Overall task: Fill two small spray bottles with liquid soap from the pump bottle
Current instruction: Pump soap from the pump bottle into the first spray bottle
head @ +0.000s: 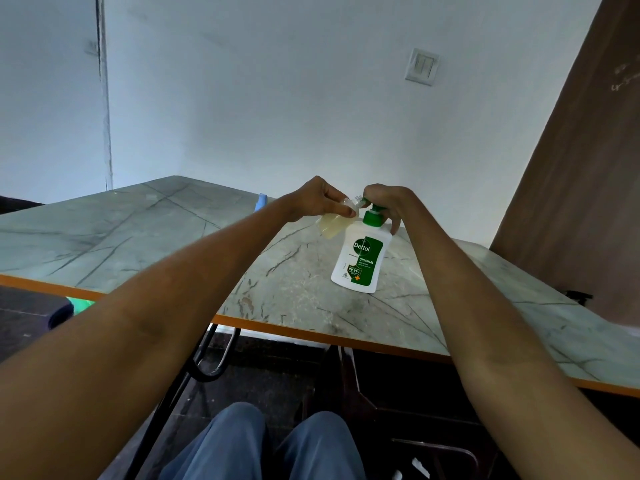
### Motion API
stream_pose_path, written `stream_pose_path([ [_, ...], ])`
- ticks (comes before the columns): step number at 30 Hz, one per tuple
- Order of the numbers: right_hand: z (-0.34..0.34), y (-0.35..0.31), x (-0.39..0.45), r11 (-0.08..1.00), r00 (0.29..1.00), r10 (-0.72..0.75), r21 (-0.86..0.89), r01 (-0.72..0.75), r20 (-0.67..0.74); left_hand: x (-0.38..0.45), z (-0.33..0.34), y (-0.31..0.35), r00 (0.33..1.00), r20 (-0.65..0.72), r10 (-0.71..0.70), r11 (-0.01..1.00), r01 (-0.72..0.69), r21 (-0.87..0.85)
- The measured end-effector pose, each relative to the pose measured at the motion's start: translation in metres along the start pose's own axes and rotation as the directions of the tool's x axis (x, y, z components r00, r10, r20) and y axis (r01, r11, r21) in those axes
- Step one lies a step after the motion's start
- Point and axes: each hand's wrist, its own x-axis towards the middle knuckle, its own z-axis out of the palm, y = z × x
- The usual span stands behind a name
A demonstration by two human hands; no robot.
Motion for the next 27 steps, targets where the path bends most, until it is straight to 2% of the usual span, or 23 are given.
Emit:
stream_pose_path([
  [6, -0.002, -0.007, -0.011, 0.999, 1.0, -0.017, 0.047, 0.017, 0.006, 0.001, -0.001, -0.001, 1.0, 0.0, -0.007, 1.0, 0.007, 0.02],
  [11, -0.003, -0.005, -0.006, 1.0, 0.999, -0.023, 0.01, 0.023, 0.038, 0.0, -0.001, -0.001, 1.0, -0.018, -0.004, 1.0, 0.004, -0.001],
  [17, 0.0, -0.004, -0.012, 1.0, 1.0, -0.003, -0.012, 0.004, 0.013, -0.002, 0.001, 0.002, 1.0, -0.011, 0.0, 1.0, 0.0, 0.012],
  [27, -0.003, -0.007, -0.014, 0.999, 0.999, -0.031, 0.043, 0.03, 0.02, 0.0, 0.001, 0.0, 1.0, -0.02, 0.004, 1.0, -0.004, 0.014],
])
